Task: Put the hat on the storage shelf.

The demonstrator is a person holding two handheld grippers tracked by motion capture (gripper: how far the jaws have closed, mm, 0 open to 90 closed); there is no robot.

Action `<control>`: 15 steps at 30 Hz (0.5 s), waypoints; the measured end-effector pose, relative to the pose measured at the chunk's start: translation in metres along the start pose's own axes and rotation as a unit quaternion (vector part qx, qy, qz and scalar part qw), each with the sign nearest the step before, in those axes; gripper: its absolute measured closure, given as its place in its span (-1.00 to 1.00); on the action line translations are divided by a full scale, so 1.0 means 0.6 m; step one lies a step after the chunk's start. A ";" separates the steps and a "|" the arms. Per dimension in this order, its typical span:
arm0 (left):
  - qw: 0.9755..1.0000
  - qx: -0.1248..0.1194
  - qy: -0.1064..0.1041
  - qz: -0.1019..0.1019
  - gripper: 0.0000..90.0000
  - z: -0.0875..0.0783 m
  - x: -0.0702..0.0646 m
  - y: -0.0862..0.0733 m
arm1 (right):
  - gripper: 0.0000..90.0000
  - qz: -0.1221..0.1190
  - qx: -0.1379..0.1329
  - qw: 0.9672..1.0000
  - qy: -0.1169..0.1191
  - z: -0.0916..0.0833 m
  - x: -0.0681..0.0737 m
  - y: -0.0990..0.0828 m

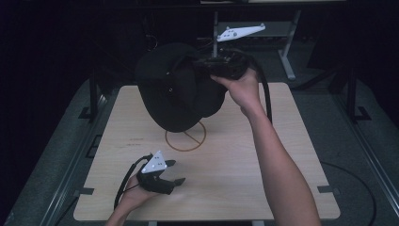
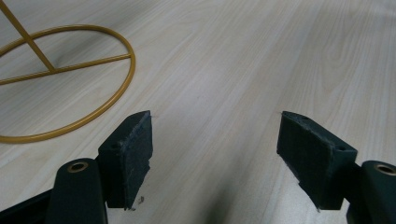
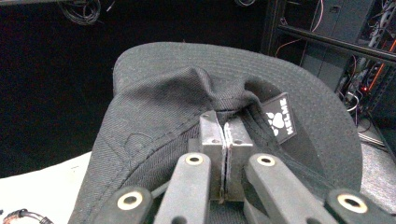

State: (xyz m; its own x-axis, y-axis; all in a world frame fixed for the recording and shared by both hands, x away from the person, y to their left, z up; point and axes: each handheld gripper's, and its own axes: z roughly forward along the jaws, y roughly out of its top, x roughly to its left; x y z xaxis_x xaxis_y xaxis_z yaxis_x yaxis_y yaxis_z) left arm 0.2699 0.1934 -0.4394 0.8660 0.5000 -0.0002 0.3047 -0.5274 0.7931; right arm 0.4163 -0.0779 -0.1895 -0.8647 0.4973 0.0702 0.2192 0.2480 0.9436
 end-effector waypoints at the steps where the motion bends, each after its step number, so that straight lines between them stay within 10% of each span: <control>1: 1.000 0.000 0.000 0.000 -0.42 0.000 0.000 0.000 | 0.98 0.000 0.000 1.000 0.000 0.000 0.000 0.000; 15: 1.000 -0.001 -0.002 0.007 -0.44 0.005 0.003 0.001 | 0.98 0.008 0.017 1.000 -0.006 0.047 -0.007 0.008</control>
State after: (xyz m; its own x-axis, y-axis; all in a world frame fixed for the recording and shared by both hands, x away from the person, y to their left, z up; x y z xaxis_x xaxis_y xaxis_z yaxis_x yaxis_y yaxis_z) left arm 0.2731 0.1920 -0.4405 0.8723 0.4889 0.0088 0.2908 -0.5332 0.7945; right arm 0.4337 -0.0554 -0.1945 -0.8551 0.5119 0.0817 0.2493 0.2679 0.9306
